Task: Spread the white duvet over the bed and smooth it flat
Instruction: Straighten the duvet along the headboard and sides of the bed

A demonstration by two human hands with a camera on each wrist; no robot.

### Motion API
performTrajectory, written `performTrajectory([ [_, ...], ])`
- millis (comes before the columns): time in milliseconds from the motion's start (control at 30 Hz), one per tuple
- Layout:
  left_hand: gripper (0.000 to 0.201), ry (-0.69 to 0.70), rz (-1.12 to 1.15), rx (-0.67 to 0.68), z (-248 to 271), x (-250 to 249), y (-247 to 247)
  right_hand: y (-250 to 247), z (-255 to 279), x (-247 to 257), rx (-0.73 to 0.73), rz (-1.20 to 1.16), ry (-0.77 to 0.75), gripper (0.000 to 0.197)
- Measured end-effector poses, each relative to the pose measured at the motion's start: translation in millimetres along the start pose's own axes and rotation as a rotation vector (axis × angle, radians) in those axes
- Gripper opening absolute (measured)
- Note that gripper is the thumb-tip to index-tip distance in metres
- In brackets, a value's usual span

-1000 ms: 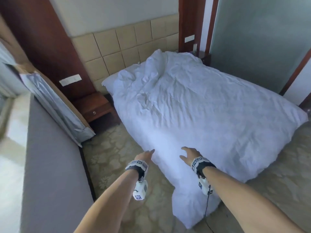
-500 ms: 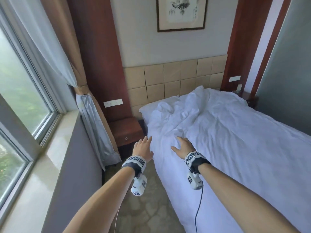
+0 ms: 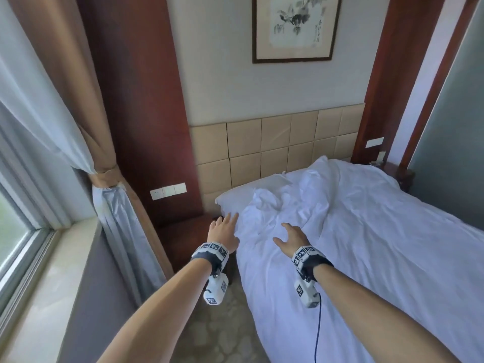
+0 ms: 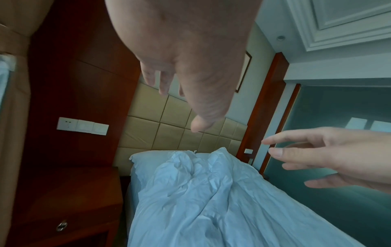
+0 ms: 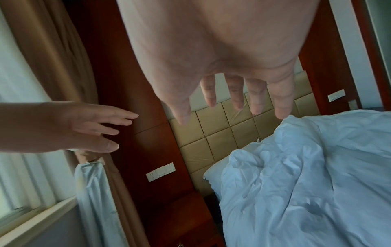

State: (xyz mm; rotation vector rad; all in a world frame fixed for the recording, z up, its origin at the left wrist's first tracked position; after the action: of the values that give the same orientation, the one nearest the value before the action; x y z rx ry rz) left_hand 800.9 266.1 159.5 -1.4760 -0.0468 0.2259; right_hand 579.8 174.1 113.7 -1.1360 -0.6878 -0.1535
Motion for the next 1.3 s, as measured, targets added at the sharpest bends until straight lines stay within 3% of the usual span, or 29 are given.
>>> performTrajectory([
  [200,0.083,0.117,-0.058,0.082,-155,72,-7,3,-132,29,-0.038,-0.035,0.122,0.074],
  [400,0.084,0.220,-0.108,0.151,-294,111,-20,-18,-235,47,-0.087,-0.113,0.228,0.080],
  [733,0.083,0.332,-0.236,0.201,-548,138,-16,-43,-443,31,-0.102,-0.231,0.317,0.086],
  [967,0.086,0.460,-0.236,0.268,-687,139,-21,-58,-554,28,-0.101,-0.347,0.445,0.085],
  [1100,0.092,0.584,-0.234,0.397,-753,138,6,-39,-614,17,-0.106,-0.415,0.543,0.093],
  [1300,0.103,0.721,-0.316,0.447,-859,135,97,44,-695,-22,-0.195,-0.560,0.683,0.105],
])
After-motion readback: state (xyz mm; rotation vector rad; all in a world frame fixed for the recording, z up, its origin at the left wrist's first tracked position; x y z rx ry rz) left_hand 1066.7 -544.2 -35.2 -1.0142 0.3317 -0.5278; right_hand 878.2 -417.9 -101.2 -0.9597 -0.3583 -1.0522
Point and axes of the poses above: each hand's wrist, its own z-axis away from the middle knuckle, its own y-axis out of the palm, x = y × z, the point moved 4 cm from there along -z, towards the middle knuckle, and after that the axes turned 12 degrees about x, right-handed, at the moved point
